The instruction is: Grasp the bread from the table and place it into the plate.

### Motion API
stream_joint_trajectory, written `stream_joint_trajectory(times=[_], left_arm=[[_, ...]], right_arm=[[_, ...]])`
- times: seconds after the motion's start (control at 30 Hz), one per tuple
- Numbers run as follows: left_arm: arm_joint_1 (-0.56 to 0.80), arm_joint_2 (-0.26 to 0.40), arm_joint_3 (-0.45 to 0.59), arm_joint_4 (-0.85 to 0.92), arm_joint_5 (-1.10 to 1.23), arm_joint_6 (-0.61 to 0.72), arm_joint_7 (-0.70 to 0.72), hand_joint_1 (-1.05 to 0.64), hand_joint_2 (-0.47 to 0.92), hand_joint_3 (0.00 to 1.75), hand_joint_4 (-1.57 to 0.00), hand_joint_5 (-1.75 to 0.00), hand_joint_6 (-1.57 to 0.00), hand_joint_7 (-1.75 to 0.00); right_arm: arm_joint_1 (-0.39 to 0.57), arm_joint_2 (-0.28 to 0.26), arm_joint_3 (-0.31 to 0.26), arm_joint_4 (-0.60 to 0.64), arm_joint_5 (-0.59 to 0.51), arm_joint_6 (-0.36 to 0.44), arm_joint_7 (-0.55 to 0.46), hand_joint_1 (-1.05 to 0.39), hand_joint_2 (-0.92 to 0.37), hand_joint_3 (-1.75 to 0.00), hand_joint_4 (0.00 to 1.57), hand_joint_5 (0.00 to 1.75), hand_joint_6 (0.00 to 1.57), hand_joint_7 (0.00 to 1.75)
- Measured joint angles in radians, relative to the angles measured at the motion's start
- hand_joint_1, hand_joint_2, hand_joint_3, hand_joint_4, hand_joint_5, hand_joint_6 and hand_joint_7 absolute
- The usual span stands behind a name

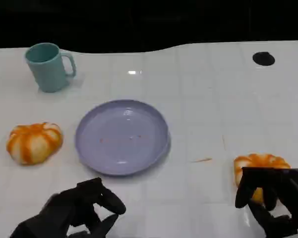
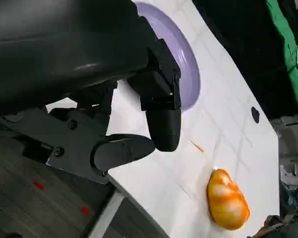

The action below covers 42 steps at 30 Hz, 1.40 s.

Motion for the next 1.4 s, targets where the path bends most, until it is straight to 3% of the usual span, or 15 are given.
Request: stream_joint_trajectory(times=[0.9, 1.07, 1.13, 1.23, 1.4], left_arm=[[-0.006, 0.000, -0.001, 0.000, -0.001, 0.003, 0.000, -0.21, 0.80, 0.66, -0.63, -1.75, -0.64, -1.26], [-0.006, 0.000, -0.001, 0.000, 0.000, 0.003, 0.000, -0.21, 0.80, 0.65, -0.63, -1.75, -0.63, -1.26], [-0.006, 0.000, -0.001, 0.000, 0.000, 0.003, 0.000, -0.21, 0.80, 0.65, -0.62, -1.75, -0.63, -1.26], [-0.005, 0.001, 0.000, 0.000, 0.000, 0.002, 0.000, -0.21, 0.80, 0.65, -0.61, -1.75, -0.63, -1.26], [-0.005, 0.002, 0.001, 0.000, -0.002, 0.001, 0.000, -0.21, 0.80, 0.65, -0.62, -1.75, -0.63, -1.26]], right_arm=[[-0.006, 0.000, 0.004, 0.001, -0.002, 0.014, 0.000, 0.02, -0.16, -1.43, 0.95, 1.75, 0.92, 1.27], [-0.006, 0.000, 0.004, -0.007, -0.004, 0.029, 0.003, 0.02, -0.22, -1.27, 0.88, 1.71, 1.01, 0.82], [-0.005, 0.000, 0.003, -0.022, -0.012, 0.047, 0.005, -0.03, -0.26, -1.10, 0.87, 1.41, 1.02, 0.64], [-0.004, 0.000, 0.002, -0.062, -0.030, 0.082, 0.011, -0.09, -0.29, -0.98, 0.86, 1.22, 1.01, 0.51], [-0.003, -0.008, -0.001, -0.127, -0.069, 0.139, 0.034, -0.16, -0.37, -0.81, 0.76, 1.10, 0.95, 0.35]])
